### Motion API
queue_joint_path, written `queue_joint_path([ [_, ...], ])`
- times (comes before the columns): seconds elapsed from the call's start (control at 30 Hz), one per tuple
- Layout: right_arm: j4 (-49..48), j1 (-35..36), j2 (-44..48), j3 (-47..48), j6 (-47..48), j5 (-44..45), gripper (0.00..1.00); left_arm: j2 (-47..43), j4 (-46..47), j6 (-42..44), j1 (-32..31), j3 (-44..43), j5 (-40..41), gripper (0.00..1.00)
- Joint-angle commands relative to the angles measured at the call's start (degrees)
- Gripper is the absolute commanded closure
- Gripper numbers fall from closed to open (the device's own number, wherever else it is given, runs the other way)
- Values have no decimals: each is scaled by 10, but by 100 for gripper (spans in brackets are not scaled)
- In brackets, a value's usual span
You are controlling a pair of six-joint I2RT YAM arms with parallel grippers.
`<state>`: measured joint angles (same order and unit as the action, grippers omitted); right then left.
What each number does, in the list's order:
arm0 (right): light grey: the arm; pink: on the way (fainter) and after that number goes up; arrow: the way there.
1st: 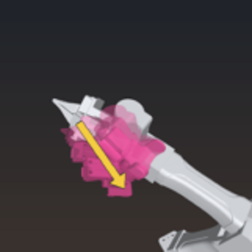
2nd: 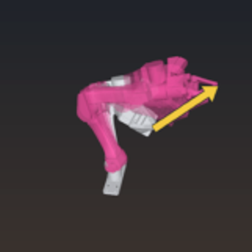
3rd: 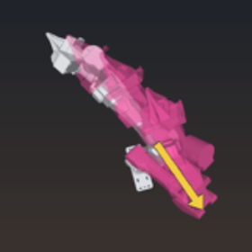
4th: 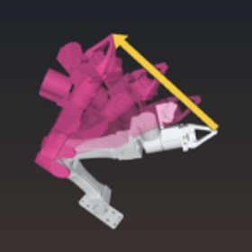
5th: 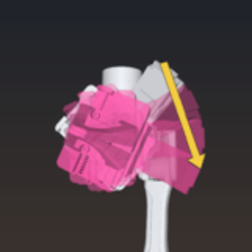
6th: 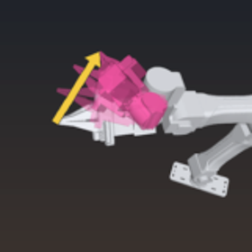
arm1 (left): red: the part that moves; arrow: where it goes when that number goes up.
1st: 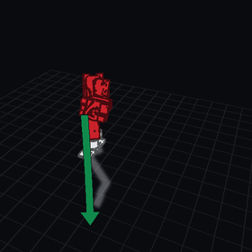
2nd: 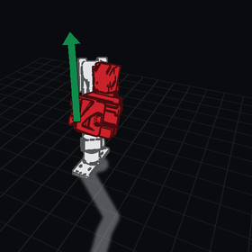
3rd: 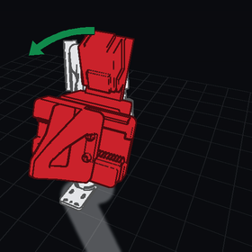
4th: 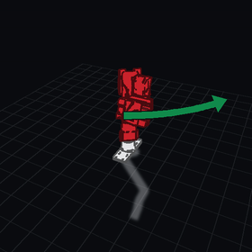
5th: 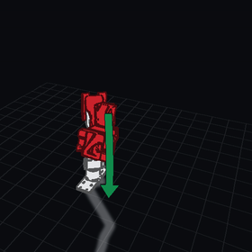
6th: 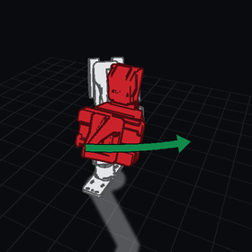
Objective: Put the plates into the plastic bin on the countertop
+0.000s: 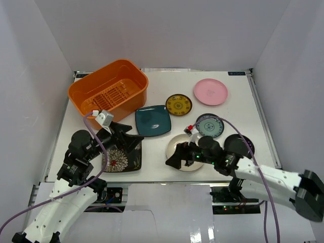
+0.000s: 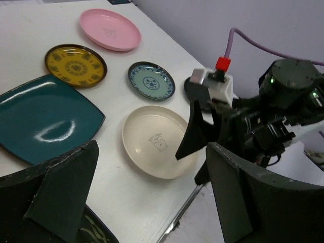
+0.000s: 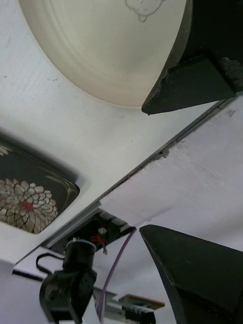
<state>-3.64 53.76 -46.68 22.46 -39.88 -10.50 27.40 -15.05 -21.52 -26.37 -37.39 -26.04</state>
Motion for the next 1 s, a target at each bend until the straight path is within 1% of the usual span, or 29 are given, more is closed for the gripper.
queue_joint_path([
  [0.0,-98,74,-106,50,1,145,4,3,-15,16,-1,-16,74,2],
  [0.03,-139,82,-129,51,-8,151,5,-1,-17,18,-1,-16,82,2],
  [0.07,-165,91,-172,47,-27,157,7,-7,-22,23,-1,-15,100,2],
  [0.1,-189,93,-192,46,-38,157,11,-13,-28,26,-1,-12,113,2],
  [0.13,-228,96,-217,49,-46,157,12,-18,-28,27,-1,-8,127,2],
  [0.17,-241,100,-265,54,-52,158,13,-24,-30,26,-1,-3,136,2],
  [0.23,-256,115,-311,80,-74,163,15,-36,-31,25,0,-5,149,2],
  [0.27,-289,120,-355,86,-83,165,15,-39,-31,24,0,-3,153,2],
  [0.33,-341,124,-396,87,-124,154,18,-44,-31,21,0,-3,168,2],
  [0.37,-394,128,-435,86,-139,147,20,-45,-32,19,1,-3,172,2],
  [0.4,-414,129,-453,86,-170,145,20,-46,-32,17,1,-3,175,2],
  [0.47,-465,136,-506,87,-198,139,21,-46,-33,13,1,-3,192,2],
  [0.57,-495,144,-570,106,-230,132,22,-50,-37,3,0,-3,197,2],
  [0.63,-518,145,-611,122,-254,124,25,-56,-35,0,1,-2,203,2],
  [0.67,-537,145,-624,130,-262,117,28,-55,-35,1,1,-2,209,2],
  [0.73,-539,147,-655,160,-268,113,31,-55,-38,-1,1,-4,216,2],
  [0.83,-495,148,-679,203,-266,130,40,-66,-37,-2,1,-4,221,2],
  [0.93,-477,147,-687,217,-266,155,58,-65,-43,-10,1,-9,251,2],
  [0.97,-479,148,-685,212,-265,161,80,-67,-46,-17,1,-10,273,2],
])
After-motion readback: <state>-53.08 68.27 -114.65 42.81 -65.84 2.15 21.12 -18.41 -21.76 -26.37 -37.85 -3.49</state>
